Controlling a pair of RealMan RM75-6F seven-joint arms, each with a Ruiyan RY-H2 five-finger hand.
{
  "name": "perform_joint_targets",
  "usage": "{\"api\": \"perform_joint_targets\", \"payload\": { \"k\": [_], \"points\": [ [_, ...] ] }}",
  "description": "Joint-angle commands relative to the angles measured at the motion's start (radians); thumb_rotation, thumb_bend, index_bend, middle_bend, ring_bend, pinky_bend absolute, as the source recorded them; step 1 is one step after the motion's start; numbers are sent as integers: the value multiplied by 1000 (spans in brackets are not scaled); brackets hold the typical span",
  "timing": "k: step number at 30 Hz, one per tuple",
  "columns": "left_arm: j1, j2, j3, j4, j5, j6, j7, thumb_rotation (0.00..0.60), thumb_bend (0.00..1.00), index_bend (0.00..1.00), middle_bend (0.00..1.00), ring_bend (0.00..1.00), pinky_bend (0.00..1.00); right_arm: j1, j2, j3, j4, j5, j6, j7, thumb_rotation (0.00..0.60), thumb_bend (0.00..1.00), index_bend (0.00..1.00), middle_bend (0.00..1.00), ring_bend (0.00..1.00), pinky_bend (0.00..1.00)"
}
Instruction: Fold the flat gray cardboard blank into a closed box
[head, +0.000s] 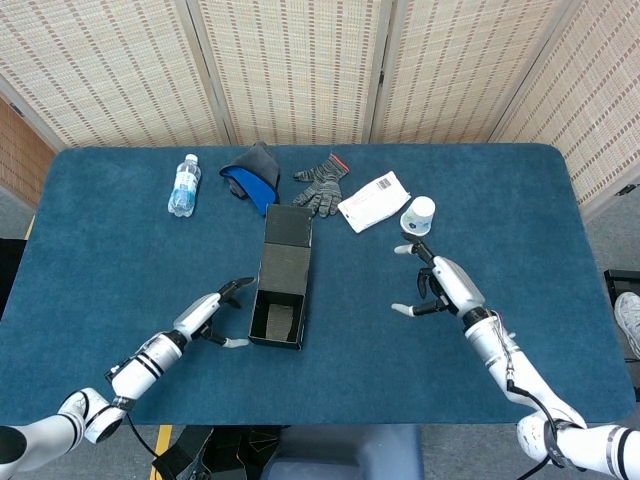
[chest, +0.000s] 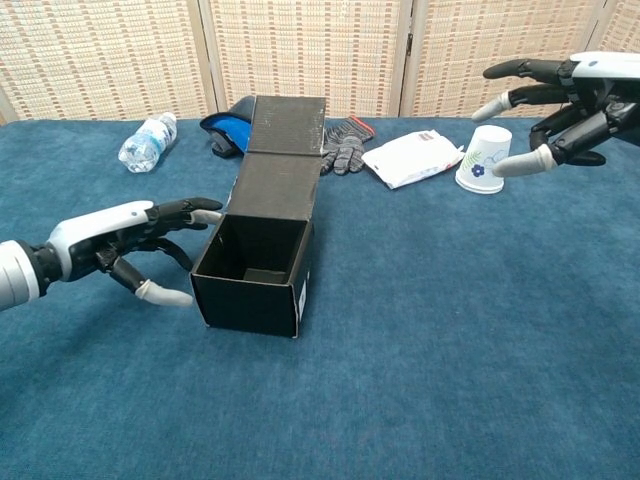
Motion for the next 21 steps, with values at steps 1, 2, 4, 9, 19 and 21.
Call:
{"api": "perform_joint_targets", "payload": {
  "k": [1,2,4,9,19,21],
  "points": [
    [-12,-10,2,14,6,-11,-17,600,77,0,0,0,288,-2,-1,-2,4,-2,0,3,600,45,0,197,707,863],
    [-16,-12,5,19,8,-14,-23,600,77,0,0,0,288,-3,-1,-2,6,-3,-1,6,600,45,0,197,707,863],
    [-22,-15,8,23,10,-20,-37,600,77,0,0,0,288,-4,-2,-3,9,-4,0,9,600,44,0,197,707,863],
    [-30,-27,13,39,12,-27,-69,600,77,0,0,0,288,-8,-4,-5,16,-6,-1,17,600,45,0,196,707,863],
    [-44,-48,17,62,10,-38,-123,600,76,0,0,0,288,-14,-1,-6,20,-7,0,24,600,45,0,196,707,863],
    [-45,-54,15,70,9,-36,-130,600,76,0,0,0,288,-16,-1,-6,21,-5,1,27,600,45,0,197,707,863]
  ]
}}
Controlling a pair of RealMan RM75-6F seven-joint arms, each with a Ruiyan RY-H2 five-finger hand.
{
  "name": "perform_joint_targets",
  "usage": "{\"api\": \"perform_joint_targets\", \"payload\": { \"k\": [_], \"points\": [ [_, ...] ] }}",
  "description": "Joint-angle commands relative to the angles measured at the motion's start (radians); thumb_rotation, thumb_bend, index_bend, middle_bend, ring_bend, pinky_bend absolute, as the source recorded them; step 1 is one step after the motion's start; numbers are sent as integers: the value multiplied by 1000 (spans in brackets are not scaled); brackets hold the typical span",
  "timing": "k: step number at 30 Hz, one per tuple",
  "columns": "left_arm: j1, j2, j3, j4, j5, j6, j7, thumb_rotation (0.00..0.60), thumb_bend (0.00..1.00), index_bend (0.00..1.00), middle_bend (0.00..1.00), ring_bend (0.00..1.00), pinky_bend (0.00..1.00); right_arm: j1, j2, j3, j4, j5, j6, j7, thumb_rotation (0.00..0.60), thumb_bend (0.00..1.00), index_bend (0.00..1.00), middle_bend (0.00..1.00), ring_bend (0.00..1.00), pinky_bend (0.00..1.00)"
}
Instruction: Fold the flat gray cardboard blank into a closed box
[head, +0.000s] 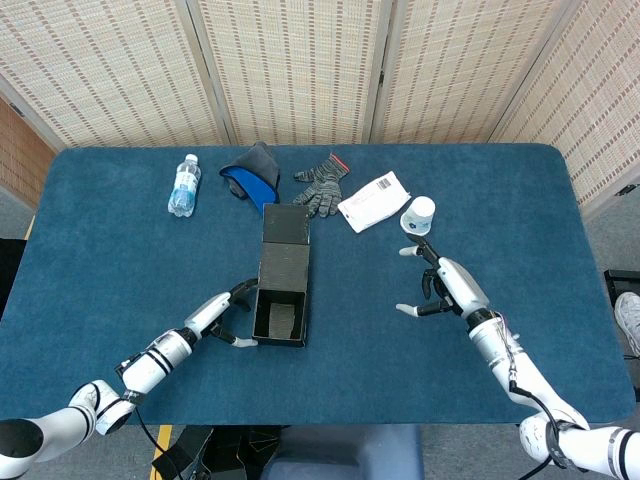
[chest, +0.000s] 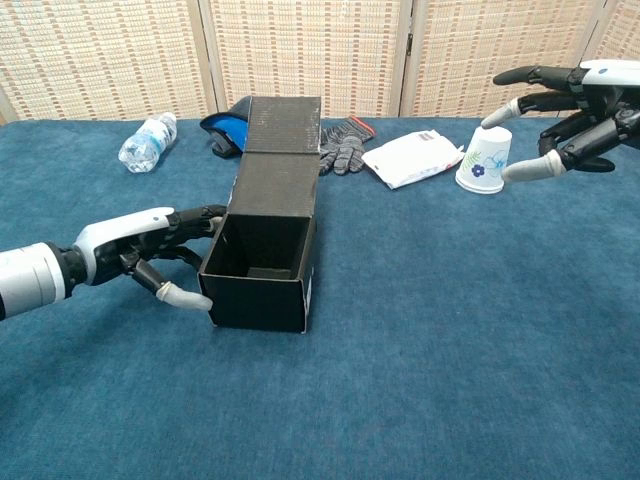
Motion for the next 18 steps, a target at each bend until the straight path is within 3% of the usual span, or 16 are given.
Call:
{"api": "perform_joint_targets", "payload": {
  "k": [1,8,18],
  "points": [
    [-1,-8,-1,8,-2,2,-9,600,76,0,0,0,288,-2,1,0,1,1,1,2,600,45,0,197,707,863],
    [-2,-24,6,30,1,6,-35,600,77,22,43,17,288,-5,0,0,6,4,-1,8,600,45,0,197,707,863],
    [-1,-51,10,64,7,28,-72,600,77,186,214,110,288,-6,-9,1,20,11,-6,13,600,45,0,197,707,863]
  ]
}}
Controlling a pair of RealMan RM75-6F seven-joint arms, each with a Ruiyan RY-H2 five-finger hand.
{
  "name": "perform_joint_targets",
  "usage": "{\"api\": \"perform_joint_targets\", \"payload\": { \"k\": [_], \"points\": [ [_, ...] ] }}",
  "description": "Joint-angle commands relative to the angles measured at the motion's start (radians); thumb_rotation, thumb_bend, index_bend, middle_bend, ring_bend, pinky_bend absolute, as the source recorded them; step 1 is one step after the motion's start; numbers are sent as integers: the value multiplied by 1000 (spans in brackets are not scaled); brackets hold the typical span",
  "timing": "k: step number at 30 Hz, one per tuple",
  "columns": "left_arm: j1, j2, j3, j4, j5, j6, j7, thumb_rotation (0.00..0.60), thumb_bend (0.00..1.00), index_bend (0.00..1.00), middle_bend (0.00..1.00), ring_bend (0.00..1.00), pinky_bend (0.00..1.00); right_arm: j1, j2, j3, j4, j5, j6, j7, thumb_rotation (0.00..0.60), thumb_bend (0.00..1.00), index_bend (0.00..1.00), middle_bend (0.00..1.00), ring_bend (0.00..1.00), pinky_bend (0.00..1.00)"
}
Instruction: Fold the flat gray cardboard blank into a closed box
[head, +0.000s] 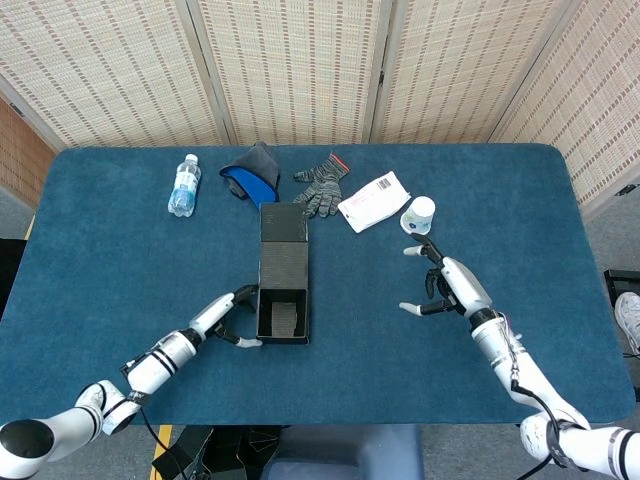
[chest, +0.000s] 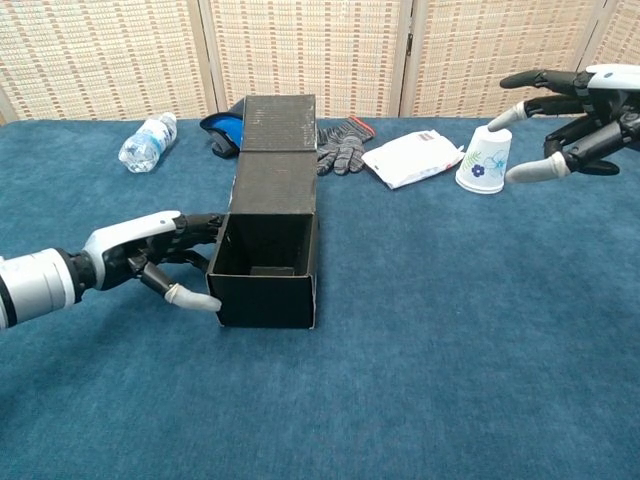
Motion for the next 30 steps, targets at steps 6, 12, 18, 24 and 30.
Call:
{"api": "perform_joint_targets", "payload": {
  "k": [6,12,18,24,30],
  "points": [
    [6,-14,-1,19,0,27,-45,600,77,265,305,165,288,1,-8,1,9,6,-6,4,600,45,0,204,707,863],
    [19,1,-5,18,-4,58,-54,600,77,276,313,167,288,4,-16,0,9,26,-44,42,600,45,0,218,553,859],
    [34,49,-12,-20,-4,104,-34,600,77,277,313,167,288,24,-47,35,15,54,-140,196,600,45,0,203,278,503],
    [44,104,-11,-89,1,131,-3,600,77,279,313,167,288,58,-114,87,93,0,-274,448,600,48,0,77,136,318],
    [52,130,-5,-133,0,129,27,600,78,280,313,167,288,112,-205,135,190,-96,-374,676,600,85,0,0,40,224]
  ]
}}
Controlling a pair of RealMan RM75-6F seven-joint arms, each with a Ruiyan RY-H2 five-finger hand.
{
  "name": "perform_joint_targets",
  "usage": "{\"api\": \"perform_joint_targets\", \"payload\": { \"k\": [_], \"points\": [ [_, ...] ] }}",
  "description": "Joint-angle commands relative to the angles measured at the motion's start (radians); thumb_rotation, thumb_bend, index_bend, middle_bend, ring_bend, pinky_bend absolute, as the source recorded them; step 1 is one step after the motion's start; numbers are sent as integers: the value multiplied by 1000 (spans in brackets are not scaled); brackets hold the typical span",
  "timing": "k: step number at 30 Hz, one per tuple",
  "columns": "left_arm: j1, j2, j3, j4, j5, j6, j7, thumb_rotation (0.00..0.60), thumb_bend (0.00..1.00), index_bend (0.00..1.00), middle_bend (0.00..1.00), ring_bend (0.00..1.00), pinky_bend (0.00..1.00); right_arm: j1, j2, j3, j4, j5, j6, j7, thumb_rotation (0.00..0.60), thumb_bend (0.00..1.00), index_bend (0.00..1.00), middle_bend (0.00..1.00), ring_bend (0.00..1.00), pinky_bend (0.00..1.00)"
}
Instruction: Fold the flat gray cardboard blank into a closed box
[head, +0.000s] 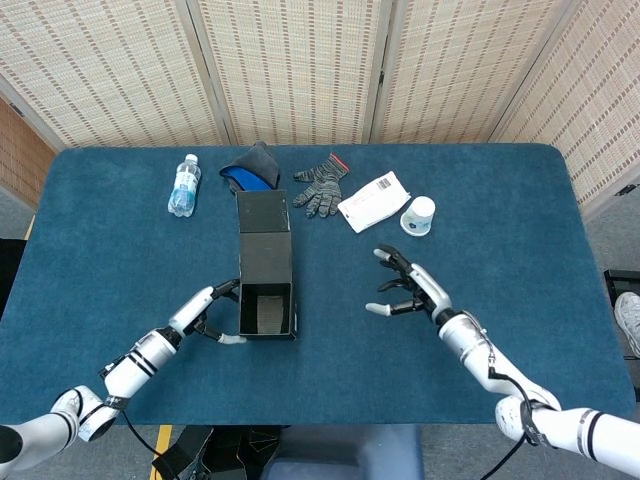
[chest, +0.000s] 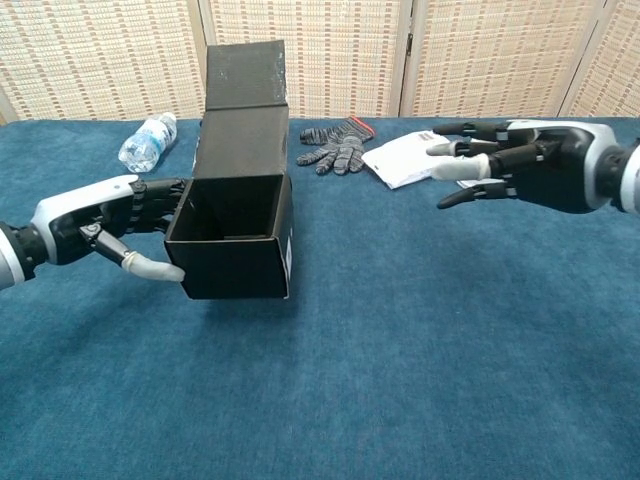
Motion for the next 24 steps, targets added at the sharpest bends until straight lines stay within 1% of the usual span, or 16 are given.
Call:
{"api": "perform_joint_targets", "payload": {
  "k": [1,3,5,8,14,20,24],
  "points": [
    [4,6,2,-13,0,0,14,600,78,280,313,167,288,55,-91,50,95,-91,-89,176,600,100,0,0,28,211],
    [4,10,3,-23,2,1,21,600,77,280,313,167,288,82,-129,54,136,-142,-108,242,600,151,0,0,12,188],
    [2,17,3,-32,6,1,28,600,77,281,313,167,288,111,-169,56,180,-188,-110,303,600,175,0,0,10,180],
    [-1,26,3,-49,12,5,36,600,77,282,313,167,288,153,-225,58,246,-244,-94,397,600,189,0,0,10,177],
    [-8,37,9,-81,26,5,50,600,77,282,313,167,288,240,-312,54,371,-318,-34,543,600,199,0,0,10,177],
    [-17,40,6,-92,22,-7,36,600,77,282,313,167,288,301,-329,41,410,-361,35,608,600,200,0,7,10,181],
    [-21,42,4,-94,20,-12,26,600,77,282,313,167,288,328,-315,12,400,-399,89,650,600,199,0,18,12,183]
  ]
}}
